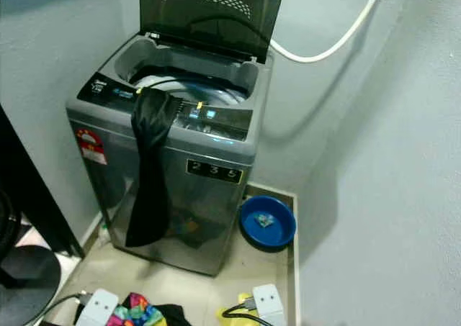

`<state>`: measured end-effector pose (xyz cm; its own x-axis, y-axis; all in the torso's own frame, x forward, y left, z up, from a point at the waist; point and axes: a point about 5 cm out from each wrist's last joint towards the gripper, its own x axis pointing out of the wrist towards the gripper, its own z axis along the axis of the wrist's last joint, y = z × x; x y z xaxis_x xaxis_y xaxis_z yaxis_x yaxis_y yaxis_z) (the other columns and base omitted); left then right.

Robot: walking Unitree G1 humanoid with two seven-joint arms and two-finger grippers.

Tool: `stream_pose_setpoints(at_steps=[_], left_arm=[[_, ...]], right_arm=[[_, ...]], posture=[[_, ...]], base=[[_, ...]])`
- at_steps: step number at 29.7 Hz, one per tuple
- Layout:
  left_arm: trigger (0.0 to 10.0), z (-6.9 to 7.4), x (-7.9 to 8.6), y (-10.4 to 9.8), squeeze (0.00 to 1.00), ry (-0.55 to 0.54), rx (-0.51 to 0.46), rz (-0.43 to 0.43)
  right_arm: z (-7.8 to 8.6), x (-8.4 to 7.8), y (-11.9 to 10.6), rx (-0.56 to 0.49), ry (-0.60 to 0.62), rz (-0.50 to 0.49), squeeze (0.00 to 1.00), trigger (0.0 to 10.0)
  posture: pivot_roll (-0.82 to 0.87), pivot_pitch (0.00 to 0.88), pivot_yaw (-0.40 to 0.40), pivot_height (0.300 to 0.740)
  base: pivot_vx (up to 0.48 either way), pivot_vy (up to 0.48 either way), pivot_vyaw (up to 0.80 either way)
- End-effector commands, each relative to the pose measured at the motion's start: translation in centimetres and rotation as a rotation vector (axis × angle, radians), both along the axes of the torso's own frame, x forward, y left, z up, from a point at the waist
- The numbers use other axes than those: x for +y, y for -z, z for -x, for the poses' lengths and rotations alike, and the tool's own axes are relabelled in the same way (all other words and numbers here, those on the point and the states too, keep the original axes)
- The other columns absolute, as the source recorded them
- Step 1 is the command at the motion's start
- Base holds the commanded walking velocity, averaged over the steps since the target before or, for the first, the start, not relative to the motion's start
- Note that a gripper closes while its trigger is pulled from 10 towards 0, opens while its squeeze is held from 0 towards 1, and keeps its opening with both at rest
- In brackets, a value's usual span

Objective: Clothes washing

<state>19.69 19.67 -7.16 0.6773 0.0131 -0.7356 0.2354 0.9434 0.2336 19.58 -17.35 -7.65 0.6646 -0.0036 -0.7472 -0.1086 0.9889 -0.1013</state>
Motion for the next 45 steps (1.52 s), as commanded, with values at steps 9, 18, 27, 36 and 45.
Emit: stream_pose_setpoints(at_steps=[9, 18, 27, 36, 45], left_arm=[[10.0, 0.1, 0.6, 0.0, 0.0, 0.034, 0.031, -0.013], [10.0, 0.3, 0.1, 0.2, 0.0, 0.008, 0.031, -0.001], [10.0, 0.9, -0.7, 0.7, 0.0, 0.053, 0.053, -0.01], [10.0, 0.7, -1.2, 0.6, 0.0, 0.047, 0.046, 0.003], [10.0, 1.2, 0.2, 0.7, 0.0, 0.071, 0.064, -0.042]], right_arm=[[1.7, -1.4, 0.7, 0.028, 0.103, 0.015, 0.0, 10.0], [2.0, 0.2, 1.0, 0.046, 0.0, 0.009, 0.0, 10.0], [2.3, 0.7, 1.2, 0.056, -0.054, 0.023, 0.0, 10.0], [2.8, -2.1, 1.1, 0.067, 0.048, 0.052, 0.0, 10.0], [2.1, -2.2, 0.7, 0.025, 0.129, 0.031, 0.0, 10.0]], posture=[[0.11, 0.0, -0.005, 0.74], [0.12, 0.0, -0.026, 0.74], [0.11, 0.0, -0.034, 0.74], [0.1, 0.0, -0.05, 0.74], [0.12, 0.0, -0.056, 0.74]], base=[[0.0, 0.0, 0.0], [0.0, 0.0, 0.0], [0.0, 0.0, 0.0], [0.0, 0.0, 0.0], [0.0, 0.0, 0.0]])
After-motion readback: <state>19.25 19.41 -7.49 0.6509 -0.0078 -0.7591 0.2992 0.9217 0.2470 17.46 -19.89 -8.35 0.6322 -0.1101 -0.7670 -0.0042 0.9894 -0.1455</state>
